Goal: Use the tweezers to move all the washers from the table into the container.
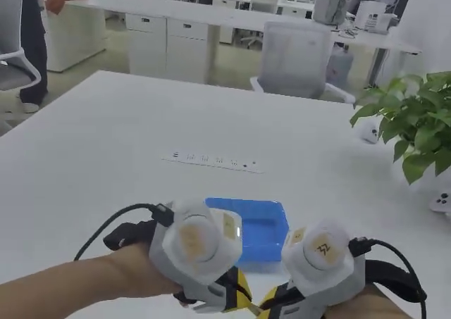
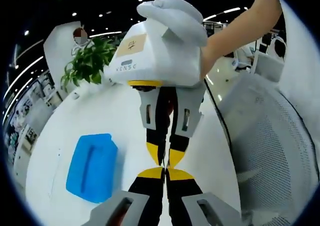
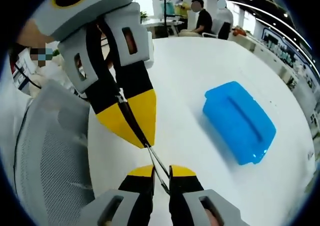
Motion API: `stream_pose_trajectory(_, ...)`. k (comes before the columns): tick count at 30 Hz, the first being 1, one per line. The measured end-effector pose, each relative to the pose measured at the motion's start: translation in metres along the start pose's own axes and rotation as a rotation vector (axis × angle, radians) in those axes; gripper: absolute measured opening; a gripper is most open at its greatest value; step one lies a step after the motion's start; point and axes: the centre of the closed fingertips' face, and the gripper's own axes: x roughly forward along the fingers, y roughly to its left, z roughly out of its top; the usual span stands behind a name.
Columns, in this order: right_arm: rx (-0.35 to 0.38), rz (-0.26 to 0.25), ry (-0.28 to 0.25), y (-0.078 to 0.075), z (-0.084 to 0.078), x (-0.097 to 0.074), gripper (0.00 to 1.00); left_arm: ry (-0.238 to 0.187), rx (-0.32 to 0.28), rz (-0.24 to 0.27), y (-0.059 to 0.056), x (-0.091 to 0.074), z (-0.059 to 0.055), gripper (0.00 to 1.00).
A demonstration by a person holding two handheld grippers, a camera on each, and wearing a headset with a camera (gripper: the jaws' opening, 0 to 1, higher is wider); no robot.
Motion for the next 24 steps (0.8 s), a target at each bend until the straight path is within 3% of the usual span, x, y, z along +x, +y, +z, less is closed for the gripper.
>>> stream_pose_trajectory(3, 0.008, -0.016, 0.013, -0.005, -0.005, 0.009, 0.07, 0.026, 0.018, 0.002, 0.002, 0.011, -0.014, 0.0)
stream_pose_trajectory(5, 0.058, -0.032, -0.008, -0.008, -0.008, 0.015, 0.07, 0.035, 0.01, 0.004, 0.005, 0.016, -0.02, 0.0)
stream_pose_trajectory(9, 0.064, -0.04, -0.017, -0.008, -0.013, 0.021, 0.08, 0.062, -0.029, -0.02, 0.004, 0.02, -0.027, 0.0)
stream_pose_trajectory(11, 0.053, -0.057, -0.014, -0.01, -0.014, 0.023, 0.08, 0.066, -0.009, -0.017, 0.004, 0.023, -0.03, 0.0)
stream_pose_trajectory(17, 0.087, -0.066, -0.009, -0.01, -0.022, 0.02, 0.11, 0.093, -0.021, -0.031, 0.002, 0.03, -0.04, 0.0)
stream_pose_trajectory(20, 0.186, -0.093, -0.085, -0.01, -0.017, 0.006, 0.13, 0.132, -0.008, -0.028, 0.001, 0.033, -0.05, 0.0)
stream_pose_trajectory(21, 0.252, -0.095, -0.122, -0.009, -0.016, -0.001, 0.14, 0.148, -0.01, -0.012, 0.003, 0.034, -0.055, 0.0)
stream_pose_trajectory(23, 0.324, -0.126, -0.188, -0.009, -0.014, -0.015, 0.18, 0.155, 0.015, 0.003, 0.002, 0.036, -0.059, 0.0)
stream_pose_trajectory(24, 0.345, -0.132, -0.195, -0.007, -0.016, -0.019, 0.17, 0.16, 0.01, 0.006, 0.002, 0.037, -0.061, 0.0)
